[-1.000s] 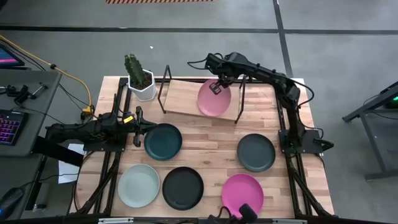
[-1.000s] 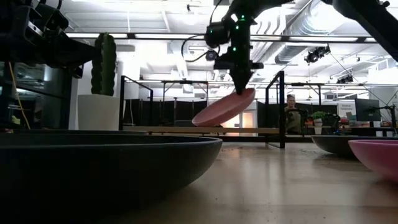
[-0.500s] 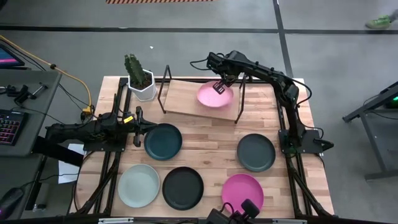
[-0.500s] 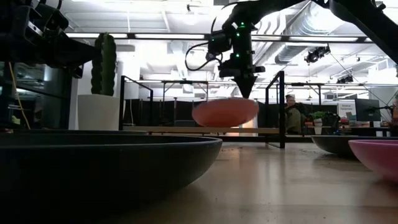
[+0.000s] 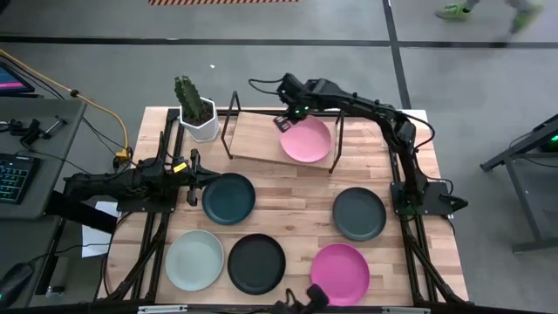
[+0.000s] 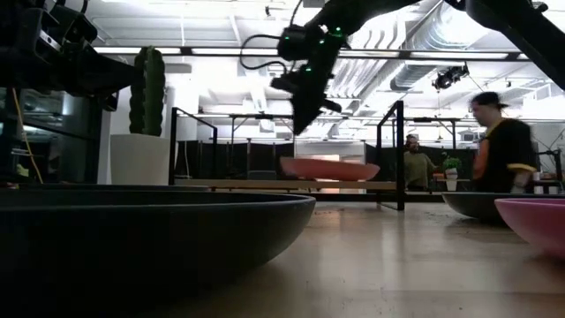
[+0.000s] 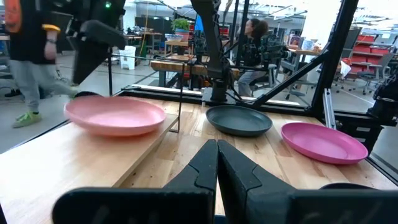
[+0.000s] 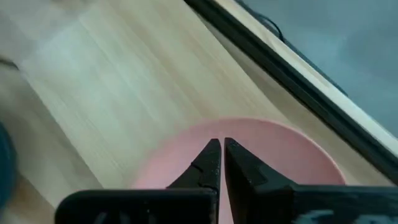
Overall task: Place and stack plates onto a shelf
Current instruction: Put the light pink plate on the shelf, then put the left dark green plate on the shelf
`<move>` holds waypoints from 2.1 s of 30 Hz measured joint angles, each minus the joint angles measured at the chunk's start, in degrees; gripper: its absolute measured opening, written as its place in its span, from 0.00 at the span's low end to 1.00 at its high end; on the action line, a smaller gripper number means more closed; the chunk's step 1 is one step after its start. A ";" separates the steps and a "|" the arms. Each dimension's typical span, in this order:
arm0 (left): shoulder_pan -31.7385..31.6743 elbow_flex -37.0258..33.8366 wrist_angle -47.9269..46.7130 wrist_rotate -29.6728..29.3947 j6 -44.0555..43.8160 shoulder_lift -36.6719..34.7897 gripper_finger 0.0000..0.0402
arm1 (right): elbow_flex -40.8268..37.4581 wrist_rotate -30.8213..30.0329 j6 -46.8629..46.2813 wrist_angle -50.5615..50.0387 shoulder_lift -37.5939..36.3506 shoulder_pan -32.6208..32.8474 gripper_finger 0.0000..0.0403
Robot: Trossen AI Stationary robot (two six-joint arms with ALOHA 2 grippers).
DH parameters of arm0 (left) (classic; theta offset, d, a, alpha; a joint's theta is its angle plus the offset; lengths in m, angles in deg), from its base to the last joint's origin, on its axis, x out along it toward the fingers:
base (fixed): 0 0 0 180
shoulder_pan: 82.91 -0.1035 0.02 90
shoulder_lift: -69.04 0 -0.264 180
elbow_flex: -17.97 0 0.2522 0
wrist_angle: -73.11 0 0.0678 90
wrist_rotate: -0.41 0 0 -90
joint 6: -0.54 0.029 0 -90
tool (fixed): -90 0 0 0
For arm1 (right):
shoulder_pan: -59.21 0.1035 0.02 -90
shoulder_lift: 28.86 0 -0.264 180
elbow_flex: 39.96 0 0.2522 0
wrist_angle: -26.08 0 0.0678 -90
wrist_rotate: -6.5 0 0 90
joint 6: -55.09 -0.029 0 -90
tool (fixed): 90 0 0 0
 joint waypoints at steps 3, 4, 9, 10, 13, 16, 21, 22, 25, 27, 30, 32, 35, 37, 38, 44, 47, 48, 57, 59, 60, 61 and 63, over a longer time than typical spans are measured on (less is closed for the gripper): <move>-0.01 0.00 -0.01 0.01 0.00 0.00 0.00 | -0.02 -1.34 -3.52 4.22 2.56 0.57 0.00; -0.01 0.00 0.01 -0.01 0.00 0.00 0.00 | 0.00 -1.55 -4.55 4.67 3.39 0.42 0.00; 0.00 0.00 -0.01 0.00 0.00 0.00 0.00 | 2.35 -2.60 -7.44 5.07 7.58 -1.09 0.00; 0.00 0.00 -0.01 0.01 0.00 0.00 0.00 | 2.38 -2.46 -8.10 5.15 8.28 -1.34 0.00; -0.01 0.00 -0.01 -0.01 0.00 0.00 0.00 | 2.38 -2.68 -8.29 5.98 9.51 -1.76 0.00; 0.00 0.00 0.00 -0.01 0.00 0.00 0.00 | 2.24 -2.12 -7.79 7.22 9.56 -1.61 0.00; -0.01 0.00 -0.01 0.00 0.00 0.00 0.00 | 1.75 -1.63 -4.51 10.18 9.62 -0.86 0.00; -0.01 0.00 -0.01 0.01 0.00 0.00 0.00 | 1.75 -1.18 -3.96 10.41 9.62 -0.63 0.00; -0.01 0.00 -0.01 0.01 0.00 0.00 0.00 | 1.19 -0.05 -1.37 10.25 9.62 0.19 0.00; 0.00 0.00 0.00 0.01 0.00 -0.01 0.00 | 0.68 0.57 0.77 10.19 9.62 0.88 0.00; 0.00 0.00 -0.01 0.00 0.00 0.00 0.00 | 0.46 0.89 3.31 10.13 9.62 1.81 0.00; 0.00 0.00 0.01 0.01 0.01 0.00 0.00 | 0.46 0.82 5.12 10.14 9.62 2.31 0.00; 0.00 0.00 0.01 0.00 0.00 0.00 0.00 | 0.46 0.39 7.65 9.27 9.62 2.82 0.00; -0.01 0.00 -0.01 -0.01 0.00 0.00 0.00 | 0.46 0.34 9.36 7.88 9.62 2.97 0.00; 0.01 0.00 -0.01 -0.01 0.00 0.00 0.00 | 0.46 -0.05 10.06 7.16 9.62 3.00 0.00; -0.01 0.00 -0.01 0.01 0.00 0.00 0.00 | 0.46 -3.23 14.65 2.34 9.62 3.05 0.00; 0.01 0.00 -0.01 0.01 0.02 0.00 0.00 | 0.46 -3.61 15.33 1.24 9.62 3.05 0.00; 0.00 0.00 -0.01 0.00 0.00 -0.01 0.00 | 0.46 -3.75 15.34 1.08 9.62 3.03 0.00; -0.01 0.00 -0.01 0.01 0.00 0.00 0.00 | 0.44 -3.60 16.16 1.57 8.45 3.05 0.00; -0.01 0.00 0.01 -0.01 0.02 0.00 0.00 | 0.44 -2.80 16.08 2.15 6.82 3.05 0.00; 0.00 0.00 -0.01 0.01 0.00 0.00 0.00 | 0.44 -1.60 16.13 2.43 5.82 3.02 0.00; 0.01 0.00 -0.03 -0.01 0.00 0.00 0.00 | 0.44 -0.34 16.19 2.63 4.87 3.08 0.00; -0.01 0.00 -0.01 -0.01 0.00 -0.02 0.00 | 0.44 1.91 16.17 3.78 2.86 3.43 0.00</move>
